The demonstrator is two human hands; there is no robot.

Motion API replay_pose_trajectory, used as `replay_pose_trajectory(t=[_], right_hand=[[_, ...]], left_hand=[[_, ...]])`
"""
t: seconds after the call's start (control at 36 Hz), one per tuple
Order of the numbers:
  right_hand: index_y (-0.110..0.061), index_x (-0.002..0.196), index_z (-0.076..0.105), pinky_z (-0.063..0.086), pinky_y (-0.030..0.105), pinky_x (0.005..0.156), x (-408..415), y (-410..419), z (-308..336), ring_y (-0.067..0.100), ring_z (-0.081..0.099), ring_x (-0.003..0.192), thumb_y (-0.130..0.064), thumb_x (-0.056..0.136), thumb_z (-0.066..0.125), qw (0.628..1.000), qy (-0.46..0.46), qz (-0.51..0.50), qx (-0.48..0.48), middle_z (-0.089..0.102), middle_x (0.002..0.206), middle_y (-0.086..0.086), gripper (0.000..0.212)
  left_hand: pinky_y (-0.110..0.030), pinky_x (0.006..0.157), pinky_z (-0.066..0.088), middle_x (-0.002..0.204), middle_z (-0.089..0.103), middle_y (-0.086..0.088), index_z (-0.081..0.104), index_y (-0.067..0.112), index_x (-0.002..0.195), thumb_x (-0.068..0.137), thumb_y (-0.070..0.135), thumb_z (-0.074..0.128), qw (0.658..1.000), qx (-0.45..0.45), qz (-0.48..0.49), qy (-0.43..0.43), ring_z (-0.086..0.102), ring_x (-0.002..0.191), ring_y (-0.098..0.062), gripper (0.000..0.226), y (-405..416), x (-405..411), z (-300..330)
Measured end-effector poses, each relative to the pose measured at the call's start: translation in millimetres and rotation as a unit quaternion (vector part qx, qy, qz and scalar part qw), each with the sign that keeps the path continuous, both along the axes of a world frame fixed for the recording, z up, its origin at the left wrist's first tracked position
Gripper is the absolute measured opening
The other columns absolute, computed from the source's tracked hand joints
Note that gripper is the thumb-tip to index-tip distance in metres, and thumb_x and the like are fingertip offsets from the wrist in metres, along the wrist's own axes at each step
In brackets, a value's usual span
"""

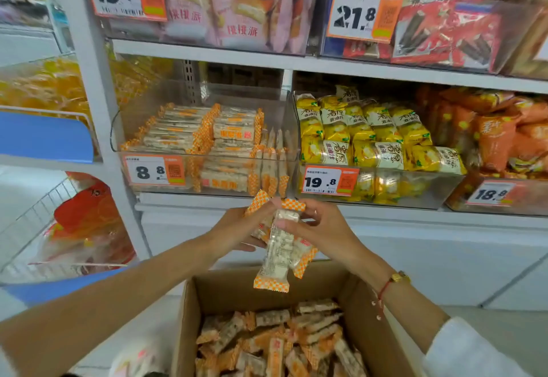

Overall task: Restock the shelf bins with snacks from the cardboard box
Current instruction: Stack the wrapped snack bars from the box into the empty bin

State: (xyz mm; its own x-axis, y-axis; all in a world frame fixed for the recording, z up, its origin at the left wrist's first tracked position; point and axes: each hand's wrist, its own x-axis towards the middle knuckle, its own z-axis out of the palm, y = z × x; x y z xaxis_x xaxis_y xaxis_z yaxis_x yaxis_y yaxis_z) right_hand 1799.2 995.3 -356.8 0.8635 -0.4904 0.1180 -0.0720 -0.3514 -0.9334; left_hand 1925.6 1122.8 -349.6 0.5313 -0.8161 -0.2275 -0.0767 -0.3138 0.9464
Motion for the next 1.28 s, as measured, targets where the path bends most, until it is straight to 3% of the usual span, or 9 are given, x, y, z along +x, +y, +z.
replay_pose_trajectory(t=[0.11,0.22,0.42,0.53,0.72,0.86,0.97,1.17,1.28], right_hand=[[-0.031,0.089,0.071,0.047,0.016,0.064,12,4,15,0.013,0.061,0.082,-0.039,0.08,0.071,0.999,0.011,0.03,-0.043,0.064,0.089,0.012,0.012],[0.005,0.092,0.063,0.037,0.013,0.058,17,5,36,0.008,0.049,0.06,-0.049,0.084,0.063,0.991,0.111,0.064,-0.029,0.048,0.066,0.003,0.054],[-0.028,0.086,0.068,0.046,0.019,0.069,25,4,64,0.002,0.065,0.072,-0.03,0.088,0.064,0.998,-0.028,-0.042,-0.045,0.071,0.078,-0.011,0.005],[-0.038,0.072,0.055,0.05,0.024,0.061,26,11,81,0.007,0.058,0.062,-0.042,0.082,0.066,0.938,-0.192,-0.113,-0.265,0.058,0.062,-0.022,0.016],[-0.037,0.11,0.07,0.041,0.041,0.089,40,20,75,0.02,0.043,0.116,-0.009,0.069,0.078,0.822,-0.167,0.013,-0.544,0.059,0.125,-0.002,0.05],[-0.042,0.108,0.069,0.05,0.032,0.068,26,16,71,0.006,0.054,0.097,0.003,0.076,0.073,0.92,-0.124,0.107,-0.357,0.055,0.114,-0.015,0.055],[-0.041,0.105,0.071,0.052,0.022,0.083,8,5,77,0.005,0.059,0.109,0.008,0.084,0.065,0.963,-0.06,0.133,-0.226,0.063,0.111,-0.02,0.053],[-0.041,0.119,0.06,0.038,0.013,0.095,-3,6,78,-0.008,0.047,0.115,-0.029,0.091,0.049,0.943,0.088,0.107,-0.302,0.053,0.126,-0.026,0.033],[-0.041,0.115,0.056,0.04,0.015,0.076,3,17,72,0.0,0.049,0.099,-0.067,0.083,0.045,0.905,0.088,0.013,-0.417,0.058,0.111,-0.017,0.042]], left_hand=[[-0.022,0.075,0.056,0.093,0.065,0.005,0.051,0.032,0.106,0.089,0.061,0.043,0.998,-0.031,0.04,0.025,0.07,0.078,-0.01,0.035,9,8,1],[-0.017,0.069,0.055,0.077,0.069,0.01,0.057,0.031,0.098,0.094,0.052,0.042,0.997,-0.053,0.046,-0.009,0.07,0.068,-0.005,0.027,15,18,1],[-0.041,0.088,0.053,0.099,0.049,0.003,0.051,0.021,0.112,0.096,0.047,0.041,0.986,-0.097,0.134,0.027,0.067,0.09,-0.026,0.033,20,40,7],[-0.032,0.077,0.052,0.138,0.043,0.003,0.028,0.021,0.147,0.099,0.042,0.04,0.98,-0.096,0.142,0.1,0.067,0.076,-0.014,0.054,29,41,9],[-0.026,0.077,0.058,0.149,0.038,0.004,0.024,0.031,0.148,0.096,0.044,0.043,0.99,-0.084,0.023,0.107,0.071,0.09,-0.015,0.057,37,44,12],[-0.035,0.085,0.057,0.13,0.061,-0.003,0.048,0.031,0.126,0.1,0.034,0.043,0.985,-0.069,-0.035,0.157,0.07,0.098,-0.024,0.027,39,61,17],[-0.034,0.082,0.058,0.116,0.07,-0.003,0.048,0.027,0.128,0.095,0.036,0.042,0.975,-0.076,-0.041,0.206,0.068,0.103,-0.027,0.035,46,70,17],[-0.032,0.077,0.059,0.126,0.063,-0.006,0.045,0.022,0.134,0.102,0.019,0.04,0.962,-0.102,-0.03,0.253,0.069,0.098,-0.031,0.032,33,58,14],[-0.035,0.081,0.058,0.132,0.059,-0.004,0.042,0.02,0.138,0.102,0.019,0.042,0.961,-0.107,-0.016,0.255,0.069,0.099,-0.031,0.036,27,48,17]])
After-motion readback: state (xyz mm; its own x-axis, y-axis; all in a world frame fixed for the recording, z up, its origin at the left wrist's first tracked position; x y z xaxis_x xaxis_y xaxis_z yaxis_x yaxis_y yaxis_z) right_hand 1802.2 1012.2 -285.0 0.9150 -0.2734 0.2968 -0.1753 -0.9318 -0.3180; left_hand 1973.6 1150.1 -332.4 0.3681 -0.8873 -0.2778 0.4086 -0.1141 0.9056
